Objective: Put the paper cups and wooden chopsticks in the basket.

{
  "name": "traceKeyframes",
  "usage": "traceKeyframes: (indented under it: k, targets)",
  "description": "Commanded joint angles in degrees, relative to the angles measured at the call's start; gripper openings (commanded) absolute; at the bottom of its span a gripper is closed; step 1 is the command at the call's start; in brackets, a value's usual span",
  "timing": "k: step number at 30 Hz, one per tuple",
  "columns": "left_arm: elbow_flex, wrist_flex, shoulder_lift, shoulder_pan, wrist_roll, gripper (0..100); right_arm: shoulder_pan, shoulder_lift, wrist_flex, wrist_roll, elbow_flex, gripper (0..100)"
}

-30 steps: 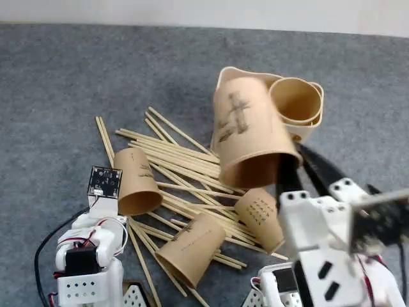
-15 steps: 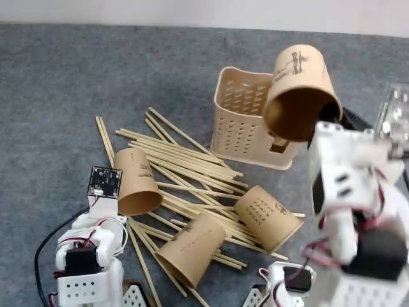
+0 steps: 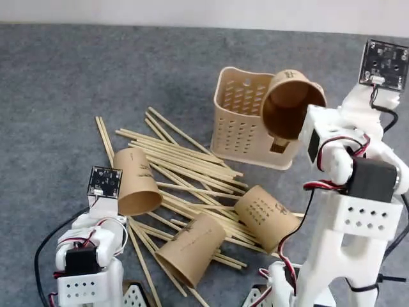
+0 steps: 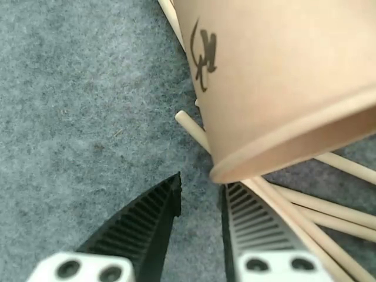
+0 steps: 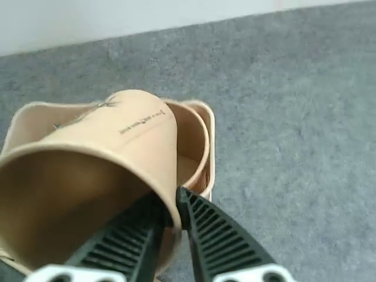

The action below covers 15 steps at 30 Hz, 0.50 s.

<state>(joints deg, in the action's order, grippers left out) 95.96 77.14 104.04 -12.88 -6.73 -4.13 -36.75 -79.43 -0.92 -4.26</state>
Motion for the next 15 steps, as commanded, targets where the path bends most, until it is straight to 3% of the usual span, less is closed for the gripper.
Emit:
traceKeyframes:
  k: [1,4,10,15]
  targets:
    - [1.2,0.0,0.0,-0.3,0.4,12,-0.8,0.0,-0.7,-1.1,3.1,0.7]
    - [1.2,0.0,0.0,-0.3,0.4,12,-1.9,0.2,-0.6,-0.8,3.1,2.6]
    - [1.2,0.0,0.0,-0.3,0.4,12,-1.9,0.0,1.3,-1.0,3.1,17.3]
    - [1.2,0.0,0.0,-0.3,0.4,12,-1.9,0.4,9.6,-1.0,2.7,18.3]
